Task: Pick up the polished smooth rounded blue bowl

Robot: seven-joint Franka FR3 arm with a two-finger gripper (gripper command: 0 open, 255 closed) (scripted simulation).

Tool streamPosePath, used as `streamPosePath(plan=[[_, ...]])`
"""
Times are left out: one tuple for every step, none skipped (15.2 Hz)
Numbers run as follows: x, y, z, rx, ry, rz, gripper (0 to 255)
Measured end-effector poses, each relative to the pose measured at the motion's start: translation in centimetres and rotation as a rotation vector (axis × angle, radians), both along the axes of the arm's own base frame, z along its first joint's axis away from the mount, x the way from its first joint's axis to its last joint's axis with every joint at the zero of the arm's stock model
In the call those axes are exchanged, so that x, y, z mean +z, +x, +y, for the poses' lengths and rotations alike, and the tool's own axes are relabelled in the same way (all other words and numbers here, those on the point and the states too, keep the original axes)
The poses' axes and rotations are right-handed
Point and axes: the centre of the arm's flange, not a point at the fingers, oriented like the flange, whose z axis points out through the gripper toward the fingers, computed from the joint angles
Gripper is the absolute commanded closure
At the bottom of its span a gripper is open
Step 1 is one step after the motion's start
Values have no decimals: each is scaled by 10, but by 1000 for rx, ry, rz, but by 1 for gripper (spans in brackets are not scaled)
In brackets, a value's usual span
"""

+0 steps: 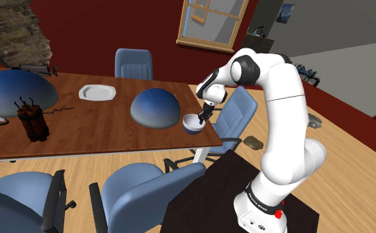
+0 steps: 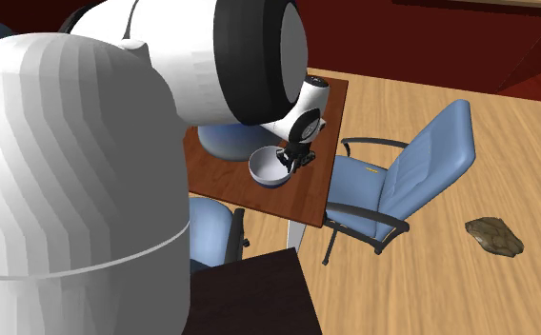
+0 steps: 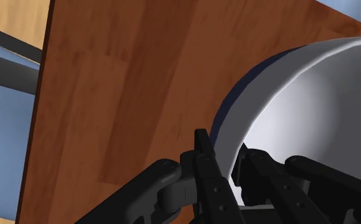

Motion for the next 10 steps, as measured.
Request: streamPosePath(plan=[[6, 1, 1, 0, 0, 0, 255], [10, 1, 1, 0, 0, 0, 255], [16, 0, 1, 0, 0, 0, 255], [20, 1, 1, 0, 0, 0, 255], [27, 1, -1, 0, 0, 0, 255], [32, 0, -1, 0, 0, 0, 255], [37, -1, -1, 0, 0, 0, 255], [42, 0, 0, 0, 0, 0, 255], [47, -1, 0, 0, 0, 0, 255], [51, -1, 1, 0, 0, 0, 255]])
